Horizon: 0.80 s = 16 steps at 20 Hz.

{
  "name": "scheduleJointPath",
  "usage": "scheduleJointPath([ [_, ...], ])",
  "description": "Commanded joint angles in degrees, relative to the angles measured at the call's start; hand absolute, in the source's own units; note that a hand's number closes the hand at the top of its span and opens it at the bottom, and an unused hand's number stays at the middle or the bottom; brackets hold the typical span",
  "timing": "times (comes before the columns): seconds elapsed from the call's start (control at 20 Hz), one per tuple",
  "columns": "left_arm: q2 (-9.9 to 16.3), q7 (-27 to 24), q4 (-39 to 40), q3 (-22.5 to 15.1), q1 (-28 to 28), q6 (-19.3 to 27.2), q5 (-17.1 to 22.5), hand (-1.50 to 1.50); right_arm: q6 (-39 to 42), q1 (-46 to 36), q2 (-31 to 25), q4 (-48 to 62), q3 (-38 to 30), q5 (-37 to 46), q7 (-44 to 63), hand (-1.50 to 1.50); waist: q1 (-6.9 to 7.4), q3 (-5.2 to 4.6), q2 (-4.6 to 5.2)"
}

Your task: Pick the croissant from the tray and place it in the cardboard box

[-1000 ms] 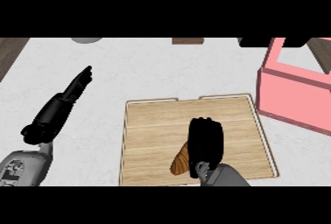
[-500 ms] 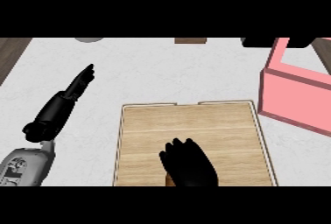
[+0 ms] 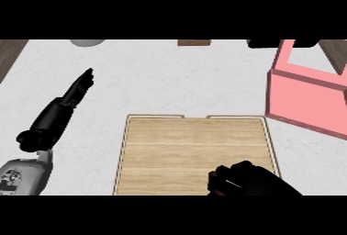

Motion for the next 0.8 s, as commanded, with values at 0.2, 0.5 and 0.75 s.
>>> scheduleJointPath([
  [0.2,-0.3,-0.1,-1.5,0.1,0.6,0.3,-0.9,0.0,-2.4,5.5,-1.5,-4.9,-26.4,-19.5,2.8,1.5,-0.02,-0.07,0.14],
  [0.5,-0.5,0.3,1.2,0.8,-2.3,-1.3,-0.2,0.0,-0.5,-1.0,-2.0,8.4,-42.9,-30.7,2.4,1.5,0.77,-0.1,0.42],
  [0.75,-1.3,0.5,-2.2,-0.5,0.6,-1.1,-1.8,0.0,4.9,-14.3,-5.3,23.1,-48.6,-35.4,5.2,1.5,1.93,-0.15,0.37],
])
